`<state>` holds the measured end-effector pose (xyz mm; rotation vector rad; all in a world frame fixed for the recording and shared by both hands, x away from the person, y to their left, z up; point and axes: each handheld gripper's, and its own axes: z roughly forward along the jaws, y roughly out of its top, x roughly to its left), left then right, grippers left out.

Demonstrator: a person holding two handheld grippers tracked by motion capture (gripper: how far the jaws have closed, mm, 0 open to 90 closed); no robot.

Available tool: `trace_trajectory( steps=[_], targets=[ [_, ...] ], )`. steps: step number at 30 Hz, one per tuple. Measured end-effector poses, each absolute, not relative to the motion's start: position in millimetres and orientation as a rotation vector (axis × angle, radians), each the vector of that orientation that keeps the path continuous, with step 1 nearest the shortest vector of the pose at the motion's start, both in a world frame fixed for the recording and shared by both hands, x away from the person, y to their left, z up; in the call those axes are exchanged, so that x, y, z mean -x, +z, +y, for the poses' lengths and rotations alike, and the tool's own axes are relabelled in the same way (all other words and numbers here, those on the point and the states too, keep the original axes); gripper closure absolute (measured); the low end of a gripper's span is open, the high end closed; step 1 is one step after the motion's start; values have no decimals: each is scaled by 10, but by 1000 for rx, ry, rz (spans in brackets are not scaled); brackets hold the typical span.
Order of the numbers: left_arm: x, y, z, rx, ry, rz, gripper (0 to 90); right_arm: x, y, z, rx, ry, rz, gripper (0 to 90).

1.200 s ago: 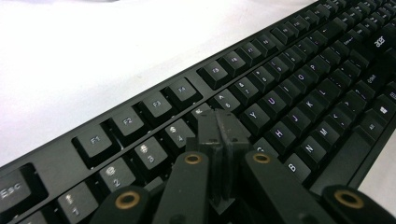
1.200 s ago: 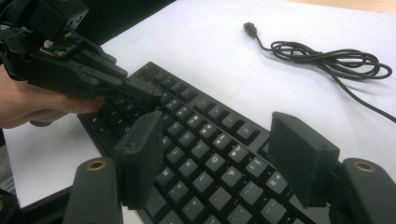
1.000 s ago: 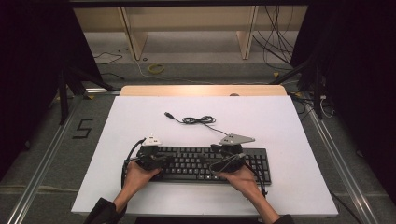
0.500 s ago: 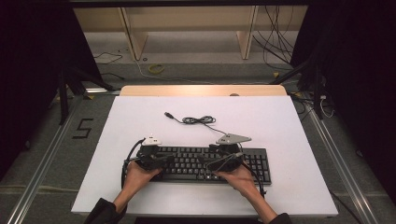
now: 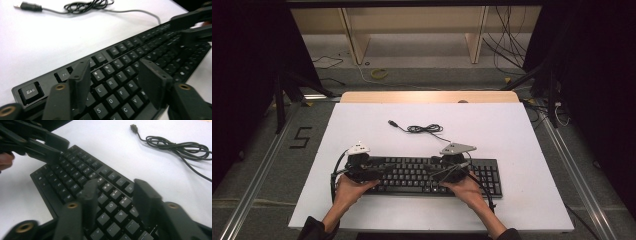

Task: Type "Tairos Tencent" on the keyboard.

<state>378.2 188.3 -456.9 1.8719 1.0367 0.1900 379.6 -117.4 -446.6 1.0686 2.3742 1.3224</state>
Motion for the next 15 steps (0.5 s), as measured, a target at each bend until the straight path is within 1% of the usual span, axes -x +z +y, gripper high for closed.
trace_trajectory(
  steps=[3, 8, 15],
  targets=[
    [-3735, -4561, 1901, -1853, 188, 1019, 374, -3800, -4474, -1162, -1054, 1321, 2383, 648],
    [-3703, -4565, 1885, -1848, 186, 1001, 350, -3827, -4502, -1143, -1058, 1310, 2391, 734],
    [-3662, -4575, 1889, -1846, 185, 989, 334, -3833, -4548, -1082, -1043, 1302, 2422, 800]
  ],
)
